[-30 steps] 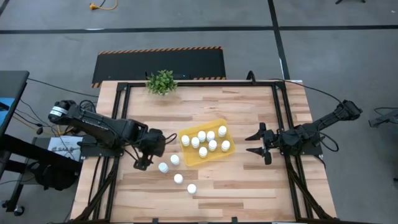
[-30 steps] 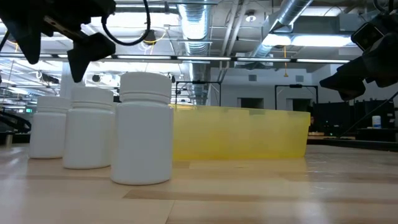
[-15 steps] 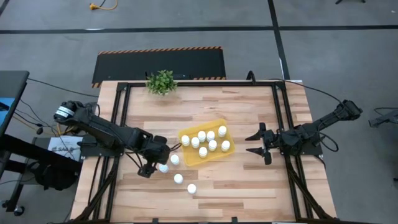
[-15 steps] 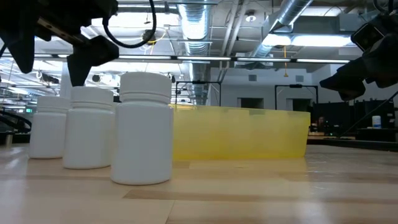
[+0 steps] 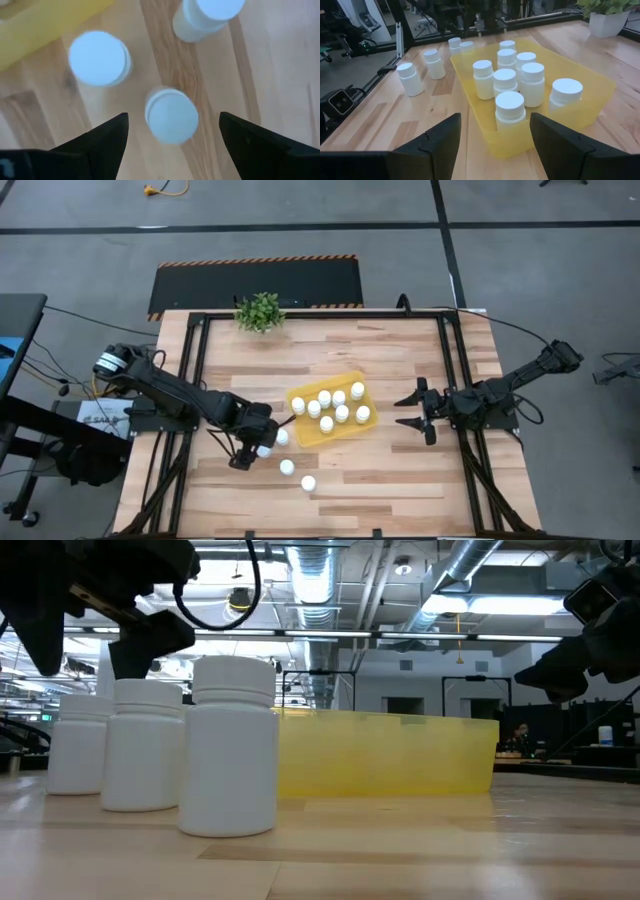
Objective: Pick and place pill bottles into a basket
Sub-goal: Put the white pill bottle into the yellow bin
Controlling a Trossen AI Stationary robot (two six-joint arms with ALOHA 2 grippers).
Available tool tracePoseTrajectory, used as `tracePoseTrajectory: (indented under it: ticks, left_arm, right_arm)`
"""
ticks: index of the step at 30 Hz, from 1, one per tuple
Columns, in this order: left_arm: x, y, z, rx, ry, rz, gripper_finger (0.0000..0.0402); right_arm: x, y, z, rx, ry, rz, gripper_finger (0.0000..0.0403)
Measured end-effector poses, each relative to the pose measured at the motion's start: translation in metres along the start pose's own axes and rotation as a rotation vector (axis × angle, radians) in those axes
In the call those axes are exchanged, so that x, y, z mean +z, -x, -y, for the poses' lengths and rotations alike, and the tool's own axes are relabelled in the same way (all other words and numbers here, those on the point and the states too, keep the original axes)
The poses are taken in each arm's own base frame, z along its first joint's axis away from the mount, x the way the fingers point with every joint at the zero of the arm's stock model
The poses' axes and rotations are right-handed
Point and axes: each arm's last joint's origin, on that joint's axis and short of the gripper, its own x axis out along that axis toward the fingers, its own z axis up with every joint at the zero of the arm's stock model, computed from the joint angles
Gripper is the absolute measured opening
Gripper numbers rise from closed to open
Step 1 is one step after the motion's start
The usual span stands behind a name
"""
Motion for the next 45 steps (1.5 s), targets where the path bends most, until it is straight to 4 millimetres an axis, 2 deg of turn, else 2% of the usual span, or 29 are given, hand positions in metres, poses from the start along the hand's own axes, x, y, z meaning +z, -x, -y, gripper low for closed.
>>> tracePoseTrajectory:
  ticks: [9, 21, 32, 36, 45]
  left_arm:
    - [0.005, -0.018, 0.000, -0.016, 0.014, -0.029, 0.0300]
    - [0.007, -0.032, -0.002, -0.019, 0.018, -0.060, 0.0300]
    - [0.007, -0.032, -0.003, 0.024, 0.022, -0.057, 0.0298]
    - [0.006, -0.032, -0.004, 0.036, 0.024, -0.059, 0.0279]
    - [0.004, -0.031, -0.004, 0.042, 0.053, -0.083, 0.0191]
  right_arm:
    - [0.000, 0.000, 0.000, 0.000, 0.000, 0.000, 0.0230]
    - [0.000, 0.000, 0.000, 0.000, 0.000, 0.000, 0.0230]
    - [0.000, 0.000, 0.000, 0.000, 0.000, -0.001, 0.0230]
    - [0.000, 0.000, 0.000, 0.000, 0.000, 0.000, 0.0230]
    - [0.000, 0.000, 0.000, 0.000, 0.000, 0.000, 0.0230]
